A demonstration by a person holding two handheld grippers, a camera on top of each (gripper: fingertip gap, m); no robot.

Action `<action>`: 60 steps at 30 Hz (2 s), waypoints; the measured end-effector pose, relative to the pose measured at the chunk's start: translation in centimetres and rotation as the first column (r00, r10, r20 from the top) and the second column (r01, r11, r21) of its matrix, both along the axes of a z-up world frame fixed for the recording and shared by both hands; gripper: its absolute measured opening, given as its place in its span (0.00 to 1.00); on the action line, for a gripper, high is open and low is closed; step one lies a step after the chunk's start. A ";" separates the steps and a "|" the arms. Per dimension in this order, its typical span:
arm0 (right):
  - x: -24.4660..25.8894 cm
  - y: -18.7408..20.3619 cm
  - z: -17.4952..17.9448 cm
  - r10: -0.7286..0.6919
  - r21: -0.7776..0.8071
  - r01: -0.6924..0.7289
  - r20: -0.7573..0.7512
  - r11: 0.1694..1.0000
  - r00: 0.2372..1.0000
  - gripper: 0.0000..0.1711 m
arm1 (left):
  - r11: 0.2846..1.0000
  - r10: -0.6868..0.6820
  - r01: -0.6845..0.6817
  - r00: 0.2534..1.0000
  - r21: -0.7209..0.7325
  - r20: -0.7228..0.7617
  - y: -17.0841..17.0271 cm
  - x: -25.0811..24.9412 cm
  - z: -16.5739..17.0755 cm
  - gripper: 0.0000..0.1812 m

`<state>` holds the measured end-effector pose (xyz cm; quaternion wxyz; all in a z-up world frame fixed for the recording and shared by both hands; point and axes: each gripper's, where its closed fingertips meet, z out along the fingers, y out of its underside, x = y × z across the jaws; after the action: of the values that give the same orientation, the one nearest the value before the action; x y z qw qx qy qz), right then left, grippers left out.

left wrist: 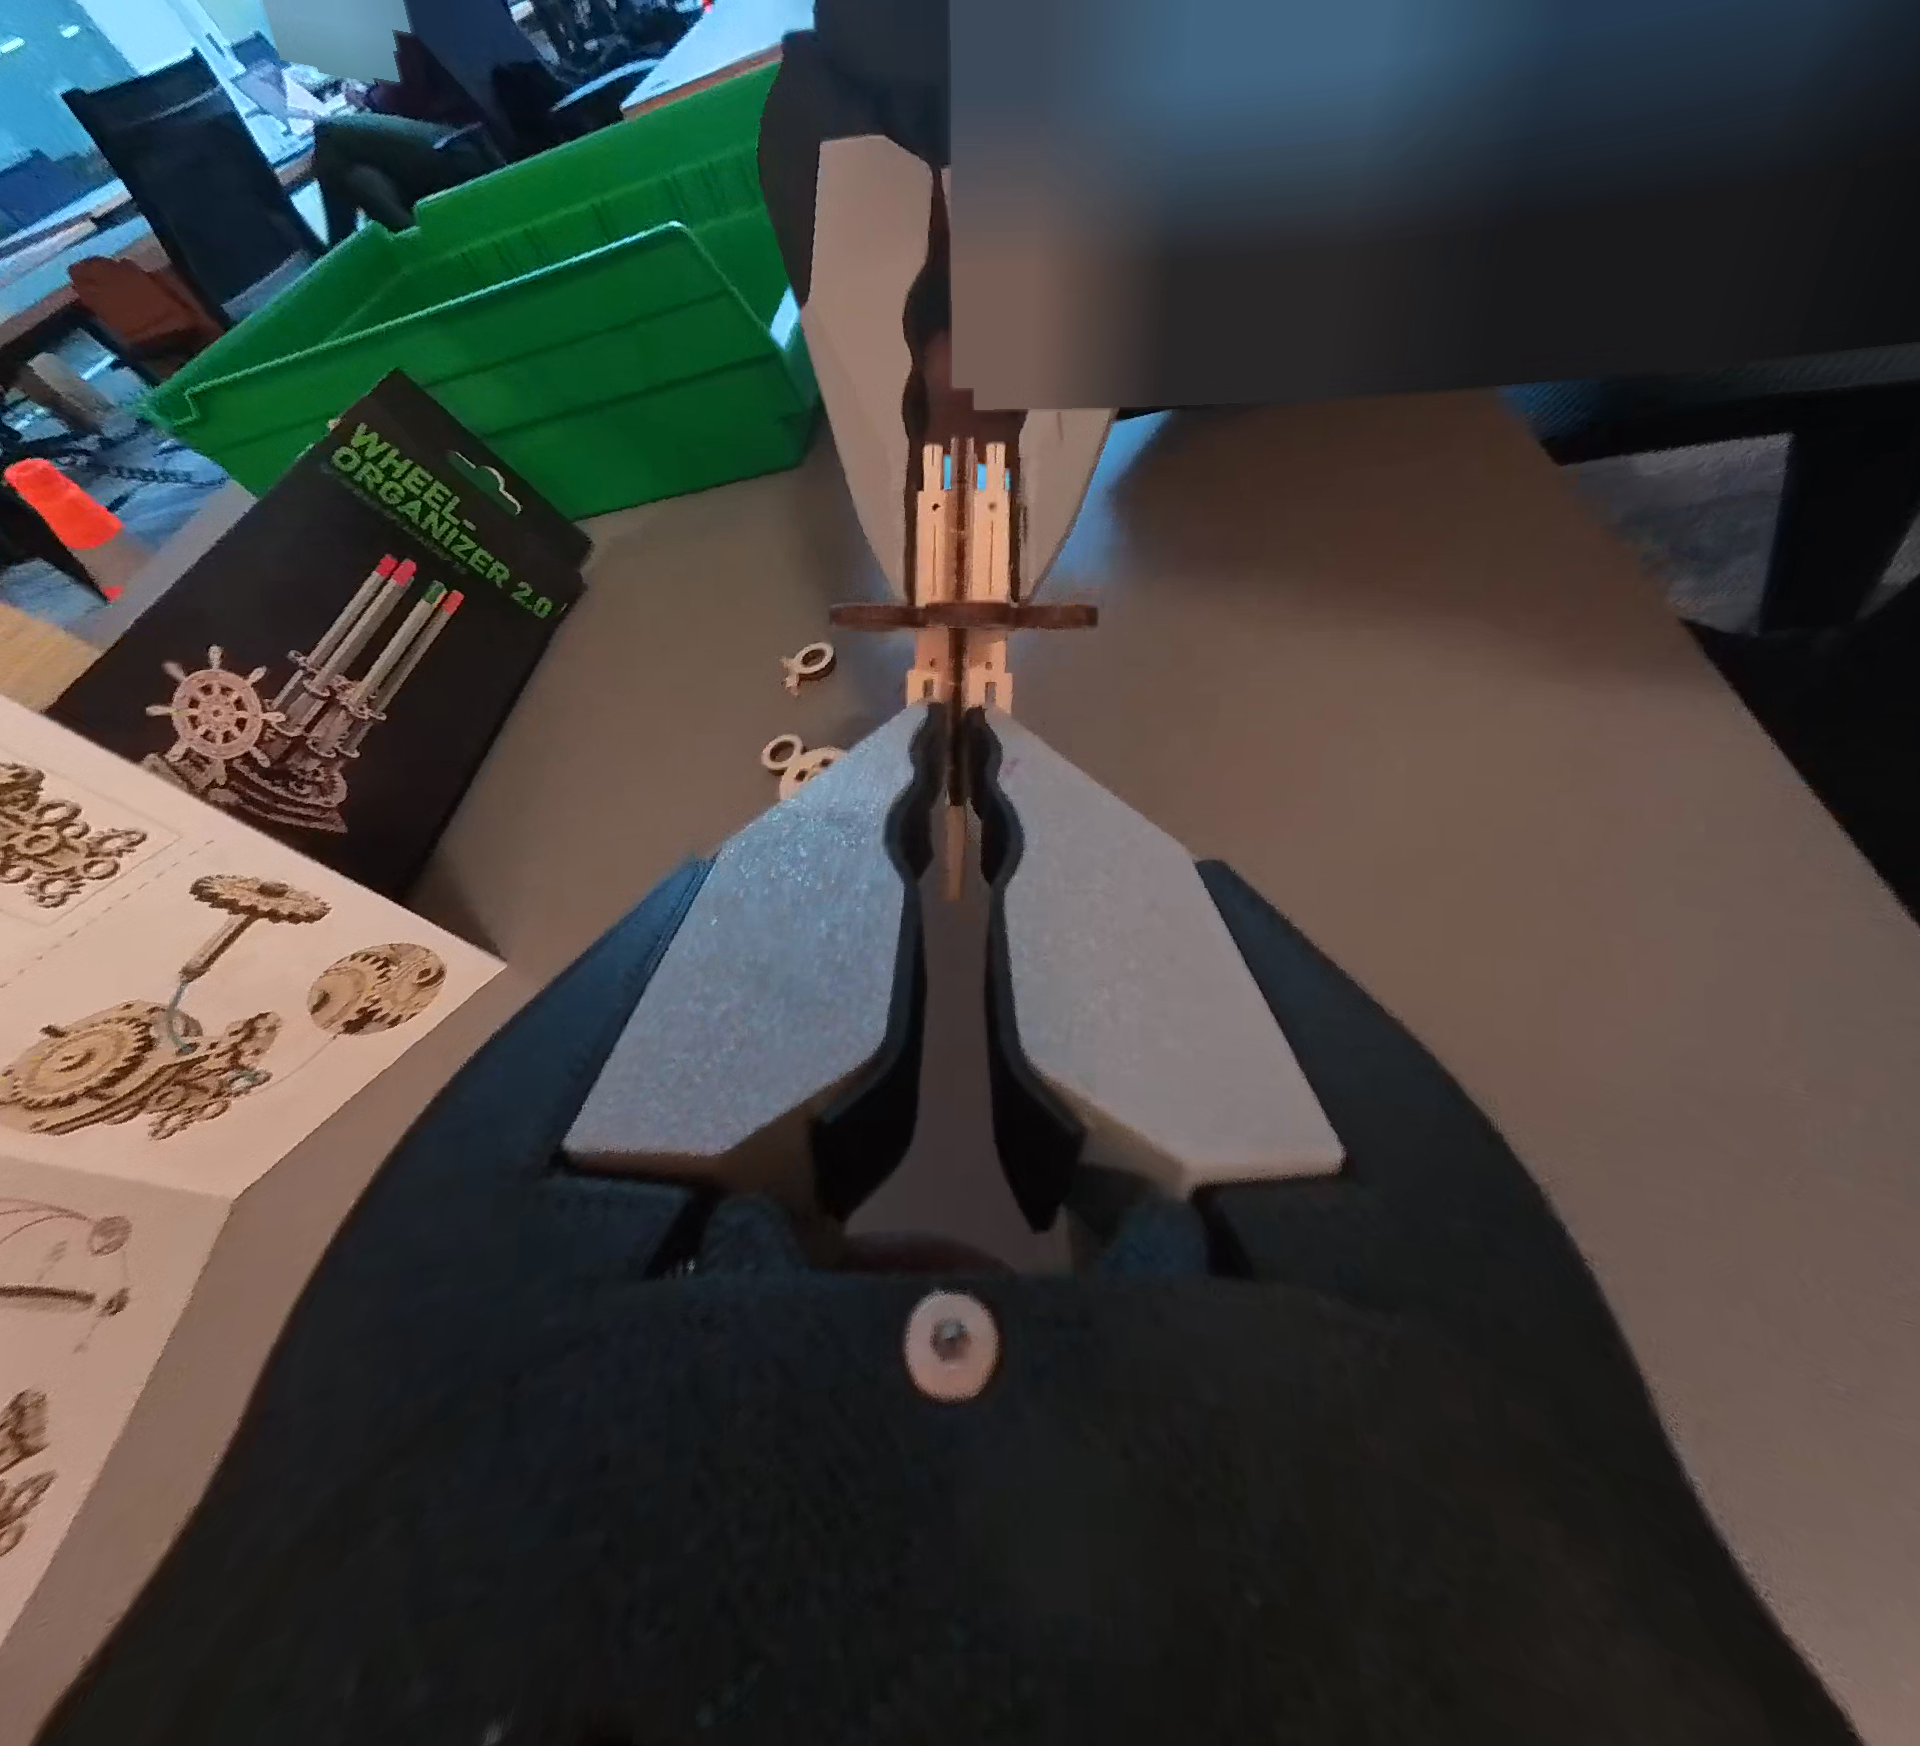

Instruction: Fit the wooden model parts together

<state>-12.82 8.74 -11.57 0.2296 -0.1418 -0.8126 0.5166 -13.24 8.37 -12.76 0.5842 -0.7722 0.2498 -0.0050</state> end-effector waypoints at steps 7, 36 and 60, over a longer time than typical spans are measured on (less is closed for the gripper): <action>-1.0 0.4 -1.3 -0.057 0.008 0.057 0.048 0.998 0.997 0.08 | 0.995 0.076 -0.079 0.995 -0.060 -0.058 0.6 -0.9 -1.4 0.00; -0.9 0.6 -3.0 0.024 -0.018 -0.021 0.165 1.000 0.986 0.08 | 0.986 0.009 -0.008 1.000 -0.168 0.005 0.3 -0.5 -2.5 0.01; -2.4 1.8 2.2 0.280 -0.670 0.179 0.517 0.720 0.809 0.08 | 0.956 0.251 -0.176 0.903 0.234 -0.348 0.3 -2.9 2.4 0.01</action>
<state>-15.23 10.56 -9.36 -0.1170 -0.3452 -0.5929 0.7181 -16.14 8.63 -10.35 0.5961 -0.7202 0.2692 0.2314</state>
